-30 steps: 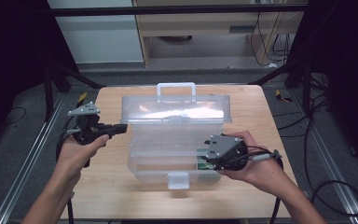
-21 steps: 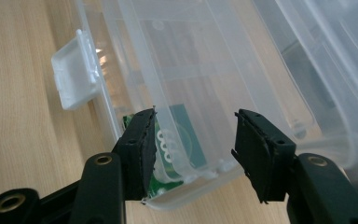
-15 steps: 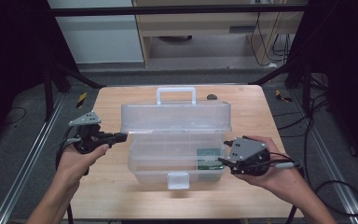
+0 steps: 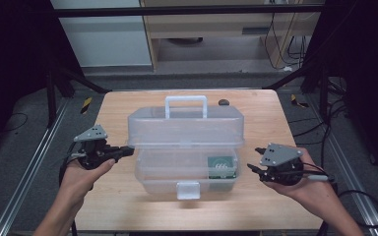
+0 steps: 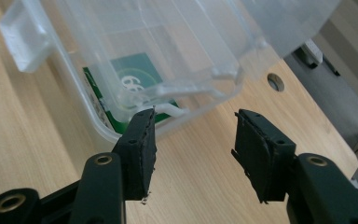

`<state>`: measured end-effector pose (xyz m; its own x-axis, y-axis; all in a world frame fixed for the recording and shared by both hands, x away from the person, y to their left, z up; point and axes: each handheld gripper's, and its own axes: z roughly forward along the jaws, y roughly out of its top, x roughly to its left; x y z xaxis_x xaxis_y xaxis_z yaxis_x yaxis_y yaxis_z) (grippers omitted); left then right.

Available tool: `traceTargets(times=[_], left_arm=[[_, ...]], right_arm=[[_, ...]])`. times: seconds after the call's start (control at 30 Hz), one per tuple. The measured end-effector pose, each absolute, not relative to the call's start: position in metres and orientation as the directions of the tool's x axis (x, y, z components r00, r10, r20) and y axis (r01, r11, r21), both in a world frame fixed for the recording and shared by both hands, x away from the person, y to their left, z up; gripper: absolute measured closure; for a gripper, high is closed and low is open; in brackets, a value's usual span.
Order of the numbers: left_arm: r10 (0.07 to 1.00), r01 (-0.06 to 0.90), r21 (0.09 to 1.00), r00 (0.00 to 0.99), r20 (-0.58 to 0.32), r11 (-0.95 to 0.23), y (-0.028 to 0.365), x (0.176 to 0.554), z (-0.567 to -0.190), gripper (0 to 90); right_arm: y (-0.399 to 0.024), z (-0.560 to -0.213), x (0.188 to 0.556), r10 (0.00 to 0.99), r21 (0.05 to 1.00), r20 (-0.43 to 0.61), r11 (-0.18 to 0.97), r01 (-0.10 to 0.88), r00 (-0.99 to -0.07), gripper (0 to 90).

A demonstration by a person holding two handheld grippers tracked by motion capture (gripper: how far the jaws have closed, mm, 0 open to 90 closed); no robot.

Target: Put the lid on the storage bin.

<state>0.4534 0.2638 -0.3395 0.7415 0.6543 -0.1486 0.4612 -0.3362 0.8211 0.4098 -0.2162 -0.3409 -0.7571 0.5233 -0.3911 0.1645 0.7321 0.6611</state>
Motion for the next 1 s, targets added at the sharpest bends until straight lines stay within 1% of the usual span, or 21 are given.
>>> traceTargets(times=[0.33, 0.43, 0.77, 0.87, 1.0], left_arm=[[0.649, 0.453, 0.821, 0.748, -0.138, -0.347, 0.266, 0.448, -0.346, 89.8], [0.647, 0.452, 0.820, 0.750, -0.137, -0.351, 0.267, 0.447, -0.349, 89.8], [0.641, 0.457, 0.815, 0.754, -0.142, -0.357, 0.269, 0.443, -0.357, 89.7], [0.641, 0.458, 0.815, 0.754, -0.144, -0.356, 0.271, 0.441, -0.359, 89.7], [0.640, 0.462, 0.809, 0.755, -0.143, -0.363, 0.272, 0.440, -0.361, 89.6]], right_arm=[[-0.230, -0.369, 0.430, 0.629, 0.686, -0.346, 0.676, 0.269, -0.697, 44.2], [-0.231, -0.376, 0.433, 0.644, 0.693, -0.329, 0.661, 0.287, -0.691, 43.9], [-0.231, -0.392, 0.445, 0.681, 0.693, -0.318, 0.642, 0.328, -0.659, 42.0], [-0.232, -0.402, 0.457, 0.718, 0.687, -0.308, 0.622, 0.376, -0.624, 39.0], [-0.236, -0.411, 0.467, 0.766, 0.700, -0.277, 0.574, 0.424, -0.580, 38.5]])
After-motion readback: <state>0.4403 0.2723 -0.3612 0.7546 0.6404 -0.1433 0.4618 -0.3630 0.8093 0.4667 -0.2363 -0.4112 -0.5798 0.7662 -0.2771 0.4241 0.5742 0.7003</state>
